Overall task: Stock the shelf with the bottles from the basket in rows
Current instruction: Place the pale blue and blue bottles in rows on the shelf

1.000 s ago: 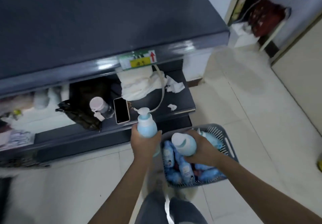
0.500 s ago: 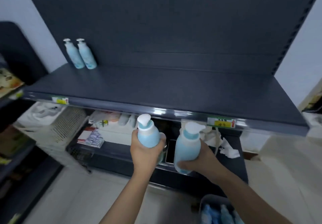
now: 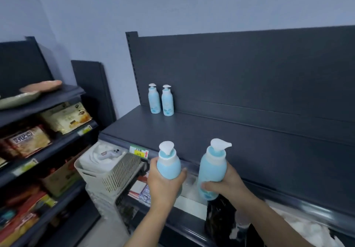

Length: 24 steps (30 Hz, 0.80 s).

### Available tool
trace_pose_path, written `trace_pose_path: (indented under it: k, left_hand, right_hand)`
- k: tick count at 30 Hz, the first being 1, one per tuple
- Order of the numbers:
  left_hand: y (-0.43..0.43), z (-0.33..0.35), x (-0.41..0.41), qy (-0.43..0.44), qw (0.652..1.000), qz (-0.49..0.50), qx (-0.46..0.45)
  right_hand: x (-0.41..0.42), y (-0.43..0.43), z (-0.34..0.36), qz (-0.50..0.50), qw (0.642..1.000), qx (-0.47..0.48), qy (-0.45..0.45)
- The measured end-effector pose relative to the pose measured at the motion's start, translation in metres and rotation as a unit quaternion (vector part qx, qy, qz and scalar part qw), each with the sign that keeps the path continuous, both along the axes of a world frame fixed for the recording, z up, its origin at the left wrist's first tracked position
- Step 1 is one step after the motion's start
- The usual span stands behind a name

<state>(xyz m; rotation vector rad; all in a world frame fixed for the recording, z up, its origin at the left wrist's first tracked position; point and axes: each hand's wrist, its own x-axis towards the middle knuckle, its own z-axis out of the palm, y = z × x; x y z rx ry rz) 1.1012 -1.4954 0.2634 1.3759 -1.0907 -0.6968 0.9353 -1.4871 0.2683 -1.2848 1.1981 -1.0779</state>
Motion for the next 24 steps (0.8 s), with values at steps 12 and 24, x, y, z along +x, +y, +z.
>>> trace_pose_path:
  k: [12,24]
  left_hand:
    - [-0.134,0.002,0.081,-0.020,0.996,0.081,-0.012]
    - [-0.272,-0.015,0.127,-0.006,0.998,0.059,0.019]
  right_hand:
    - [0.083,-0.173,0.005,0.012,1.000,0.003,-0.007]
    - [0.154,-0.290,-0.015,-0.078,0.997,0.005,0.008]
